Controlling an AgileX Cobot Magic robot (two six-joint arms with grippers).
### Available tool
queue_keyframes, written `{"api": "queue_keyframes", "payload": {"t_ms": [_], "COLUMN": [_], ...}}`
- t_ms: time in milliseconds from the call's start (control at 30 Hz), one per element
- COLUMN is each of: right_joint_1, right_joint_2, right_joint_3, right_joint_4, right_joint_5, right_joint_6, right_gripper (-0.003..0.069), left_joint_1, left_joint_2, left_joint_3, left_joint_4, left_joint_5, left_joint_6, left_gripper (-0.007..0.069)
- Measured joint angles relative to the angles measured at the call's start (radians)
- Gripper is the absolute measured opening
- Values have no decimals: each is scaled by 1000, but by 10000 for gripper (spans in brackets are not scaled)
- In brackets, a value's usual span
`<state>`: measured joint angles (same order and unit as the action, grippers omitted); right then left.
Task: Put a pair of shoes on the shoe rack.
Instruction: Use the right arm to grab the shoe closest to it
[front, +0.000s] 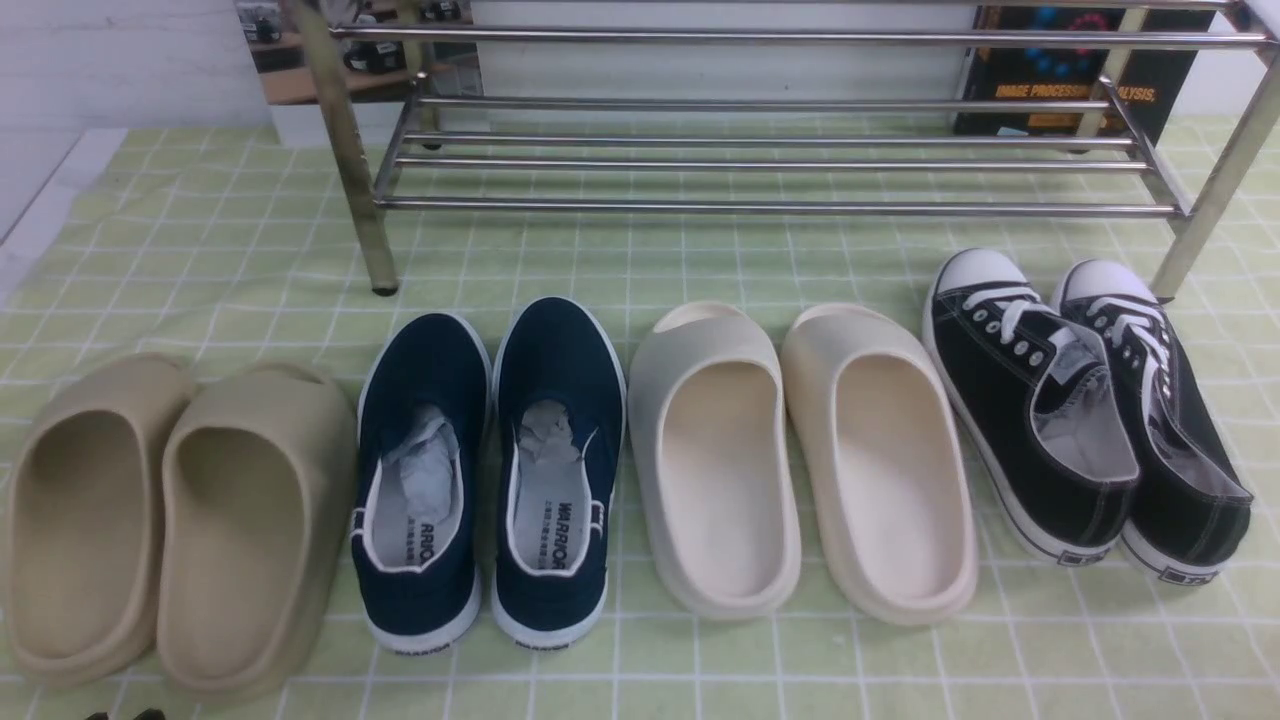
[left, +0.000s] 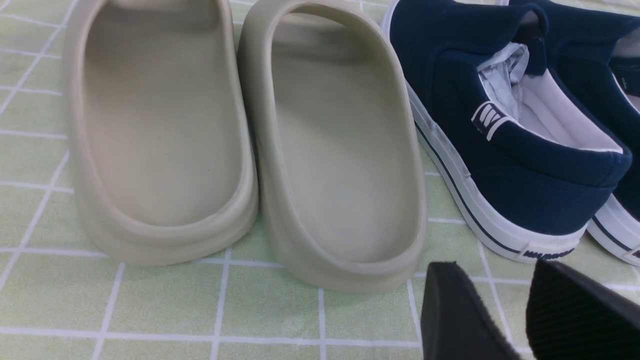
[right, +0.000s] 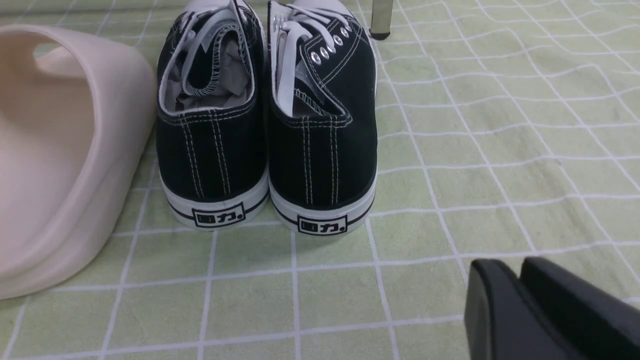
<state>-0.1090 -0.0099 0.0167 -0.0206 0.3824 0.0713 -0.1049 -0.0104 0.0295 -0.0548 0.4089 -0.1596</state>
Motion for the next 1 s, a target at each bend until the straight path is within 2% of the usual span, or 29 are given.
{"api": "queue_keyframes", "payload": {"t_ms": [1000], "right_joint_1": [0], "right_joint_2": [0], "right_joint_3": [0], "right_joint_4": [-1], "right_joint_5": [0], "right_joint_6": [0], "right_gripper": [135], "left_joint_1": [0], "left_joint_2": [0], "left_joint_3": [1], "left_joint_4": [0], "left_joint_5": [-42], "left_joint_6": [0], "left_gripper": [239]}}
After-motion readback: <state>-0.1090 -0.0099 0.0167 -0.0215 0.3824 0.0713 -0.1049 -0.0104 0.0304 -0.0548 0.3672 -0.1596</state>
